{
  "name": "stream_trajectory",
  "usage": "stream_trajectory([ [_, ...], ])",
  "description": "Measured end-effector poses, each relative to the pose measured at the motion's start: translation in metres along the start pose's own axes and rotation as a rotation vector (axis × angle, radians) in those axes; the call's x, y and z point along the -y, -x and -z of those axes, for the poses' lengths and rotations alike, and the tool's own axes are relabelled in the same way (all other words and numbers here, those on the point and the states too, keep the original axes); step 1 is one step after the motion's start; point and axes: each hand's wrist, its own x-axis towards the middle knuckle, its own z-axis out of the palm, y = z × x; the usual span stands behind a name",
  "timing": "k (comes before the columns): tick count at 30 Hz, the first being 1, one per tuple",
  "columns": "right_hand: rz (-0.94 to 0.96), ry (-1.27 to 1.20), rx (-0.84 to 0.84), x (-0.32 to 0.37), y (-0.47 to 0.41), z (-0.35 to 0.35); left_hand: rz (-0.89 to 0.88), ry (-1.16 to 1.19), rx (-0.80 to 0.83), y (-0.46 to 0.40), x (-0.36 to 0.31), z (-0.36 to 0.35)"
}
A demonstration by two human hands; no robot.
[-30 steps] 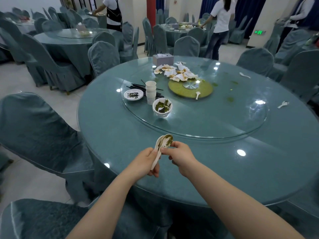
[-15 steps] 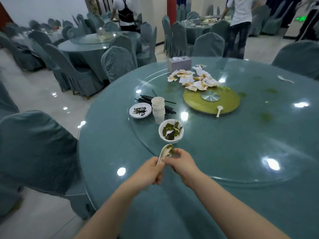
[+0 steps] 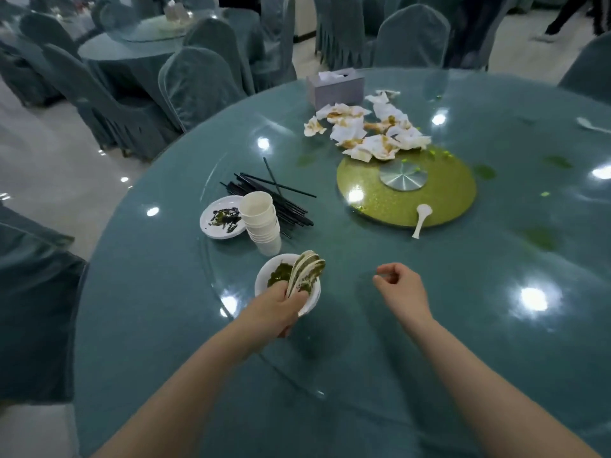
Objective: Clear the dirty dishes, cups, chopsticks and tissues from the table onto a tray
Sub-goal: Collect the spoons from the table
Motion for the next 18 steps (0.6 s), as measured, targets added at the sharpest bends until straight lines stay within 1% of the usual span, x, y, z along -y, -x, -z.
stream_trajectory([
  [4, 0.068, 0.191, -0.132, 0.000, -0.064, 0.018, -0.018, 0.041, -0.011, -0.028, -0.012, -0.001],
  [8, 0.038, 0.365, -0.238, 0.005, -0.122, 0.030, -0.041, 0.024, -0.064, -0.050, -0.020, 0.002],
  [10, 0.013, 0.477, -0.251, 0.006, -0.143, 0.031, -0.012, 0.050, -0.073, -0.058, -0.020, 0.004],
  [13, -0.083, 0.589, -0.256, 0.005, -0.162, 0.029, 0.019, 0.043, -0.086, -0.066, -0.020, 0.006],
  [16, -0.174, 0.617, -0.261, 0.006, -0.170, 0.029, 0.079, 0.129, -0.086, -0.069, -0.018, 0.009],
  [18, -0.200, 0.628, -0.255, 0.005, -0.171, 0.032, 0.130, 0.204, -0.088, -0.071, -0.018, 0.010],
])
